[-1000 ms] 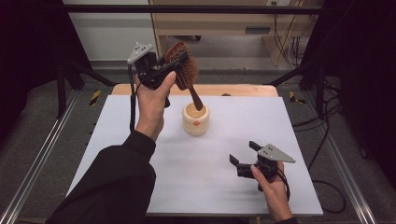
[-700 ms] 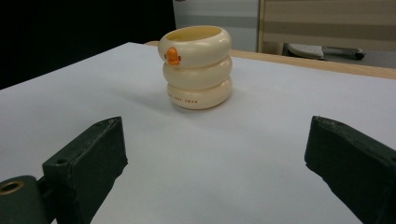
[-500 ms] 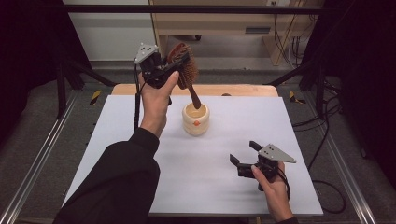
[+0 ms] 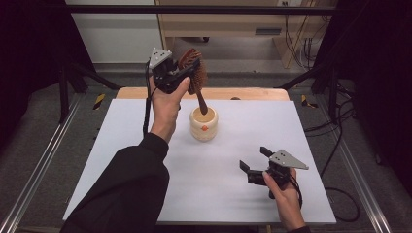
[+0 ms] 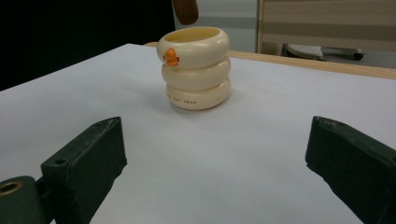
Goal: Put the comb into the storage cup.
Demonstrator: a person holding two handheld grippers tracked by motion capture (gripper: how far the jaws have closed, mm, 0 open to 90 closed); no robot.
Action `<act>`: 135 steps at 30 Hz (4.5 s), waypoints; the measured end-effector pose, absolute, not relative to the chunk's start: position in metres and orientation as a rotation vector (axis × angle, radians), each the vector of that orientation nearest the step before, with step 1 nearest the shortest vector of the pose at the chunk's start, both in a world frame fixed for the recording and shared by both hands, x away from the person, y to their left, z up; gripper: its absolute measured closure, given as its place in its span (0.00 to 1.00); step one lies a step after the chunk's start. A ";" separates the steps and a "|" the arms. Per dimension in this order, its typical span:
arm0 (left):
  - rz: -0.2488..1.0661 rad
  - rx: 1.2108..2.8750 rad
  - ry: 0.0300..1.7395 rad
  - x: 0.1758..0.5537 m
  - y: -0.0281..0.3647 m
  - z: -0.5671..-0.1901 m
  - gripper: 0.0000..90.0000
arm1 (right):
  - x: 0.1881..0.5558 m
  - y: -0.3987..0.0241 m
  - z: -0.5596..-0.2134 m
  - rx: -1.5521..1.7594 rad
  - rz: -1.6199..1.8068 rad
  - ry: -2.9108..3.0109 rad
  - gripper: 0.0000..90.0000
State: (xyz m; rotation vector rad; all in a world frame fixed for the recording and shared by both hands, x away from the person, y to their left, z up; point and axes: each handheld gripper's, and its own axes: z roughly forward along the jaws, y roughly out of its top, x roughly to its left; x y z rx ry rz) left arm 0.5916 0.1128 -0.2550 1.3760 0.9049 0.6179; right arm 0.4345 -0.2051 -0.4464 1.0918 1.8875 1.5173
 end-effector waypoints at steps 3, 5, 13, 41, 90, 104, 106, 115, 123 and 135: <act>0.622 1.384 0.903 0.593 0.111 -0.259 0.57 | 0.434 -0.206 -0.446 1.099 1.520 1.884 0.05; 0.619 1.386 0.907 0.594 0.109 -0.261 0.57 | 0.435 -0.206 -0.447 1.103 1.520 1.884 0.05; 0.625 1.396 0.911 0.597 0.107 -0.264 0.57 | 0.435 -0.206 -0.447 1.117 1.515 1.884 0.04; 0.632 1.399 0.929 0.604 0.113 -0.276 0.57 | 0.436 -0.204 -0.448 1.128 1.502 1.896 0.04; 0.624 1.428 0.954 0.614 0.107 -0.303 0.57 | 0.437 -0.204 -0.450 1.132 1.491 1.902 0.05; 0.614 1.444 0.956 0.616 0.105 -0.313 0.57 | 0.437 -0.205 -0.450 1.133 1.493 1.901 0.05; 0.615 1.448 0.955 0.616 0.104 -0.314 0.57 | 0.437 -0.205 -0.450 1.132 1.492 1.901 0.05; 0.607 1.455 0.958 0.616 0.103 -0.321 0.57 | 0.437 -0.204 -0.450 1.132 1.489 1.903 0.04; 0.605 1.460 0.958 0.616 0.103 -0.325 0.57 | 0.437 -0.204 -0.451 1.130 1.488 1.906 0.04; 0.607 1.473 0.955 0.616 0.099 -0.331 0.57 | 0.438 -0.204 -0.451 1.129 1.489 1.910 0.04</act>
